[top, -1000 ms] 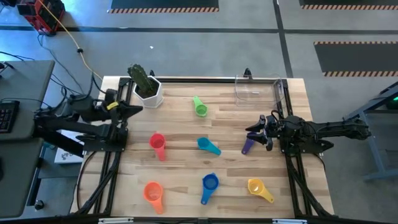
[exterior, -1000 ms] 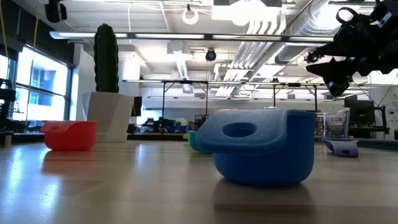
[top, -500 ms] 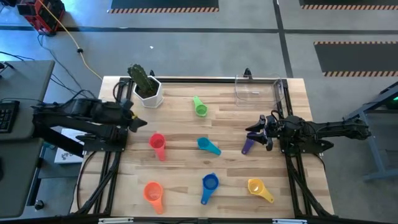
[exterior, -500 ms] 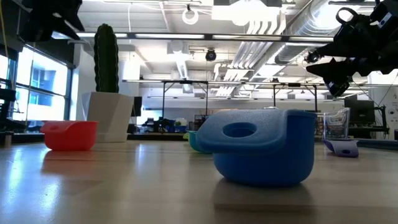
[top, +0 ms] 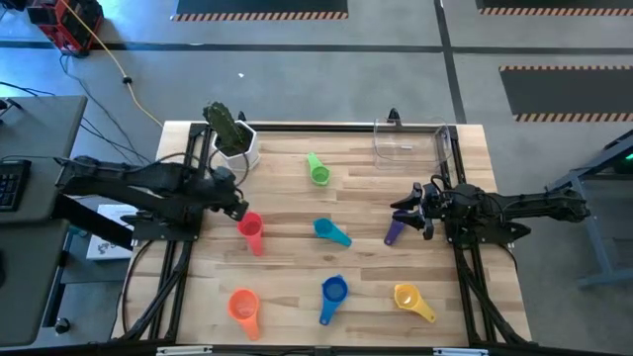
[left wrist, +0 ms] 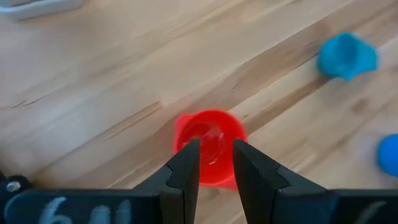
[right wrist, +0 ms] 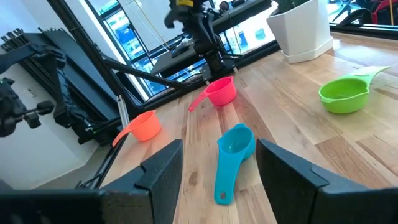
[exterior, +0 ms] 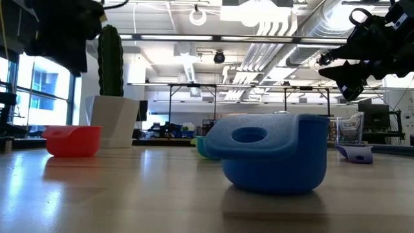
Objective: Nest measuring cups in basket
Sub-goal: Stack the pink measuring cup on the orange measuring cup
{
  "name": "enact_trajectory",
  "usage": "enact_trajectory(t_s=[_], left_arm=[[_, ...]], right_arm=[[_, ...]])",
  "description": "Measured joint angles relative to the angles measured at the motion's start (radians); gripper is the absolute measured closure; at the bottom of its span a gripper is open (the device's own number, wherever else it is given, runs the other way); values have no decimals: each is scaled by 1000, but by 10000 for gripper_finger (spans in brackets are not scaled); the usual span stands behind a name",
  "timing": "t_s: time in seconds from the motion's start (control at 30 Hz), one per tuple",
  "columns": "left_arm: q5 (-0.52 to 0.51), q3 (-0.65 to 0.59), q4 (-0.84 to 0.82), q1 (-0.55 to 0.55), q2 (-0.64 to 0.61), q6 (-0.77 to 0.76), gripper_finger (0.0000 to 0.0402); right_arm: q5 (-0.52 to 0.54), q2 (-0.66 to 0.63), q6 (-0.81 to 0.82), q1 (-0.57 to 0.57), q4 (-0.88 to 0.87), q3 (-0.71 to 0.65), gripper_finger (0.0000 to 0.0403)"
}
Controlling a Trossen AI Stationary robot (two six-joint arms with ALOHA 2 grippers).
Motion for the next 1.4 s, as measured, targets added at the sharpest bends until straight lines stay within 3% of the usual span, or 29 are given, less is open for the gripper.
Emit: enact_trajectory(t_s=[0.53, 1.4], left_arm=[[61, 0, -36, 8, 248, -13, 316], [67, 0, -24, 10, 469, 37, 316]], right_arm=[[0, 0, 0, 0, 0, 0, 208], [0, 0, 0, 0, 0, 0, 208]])
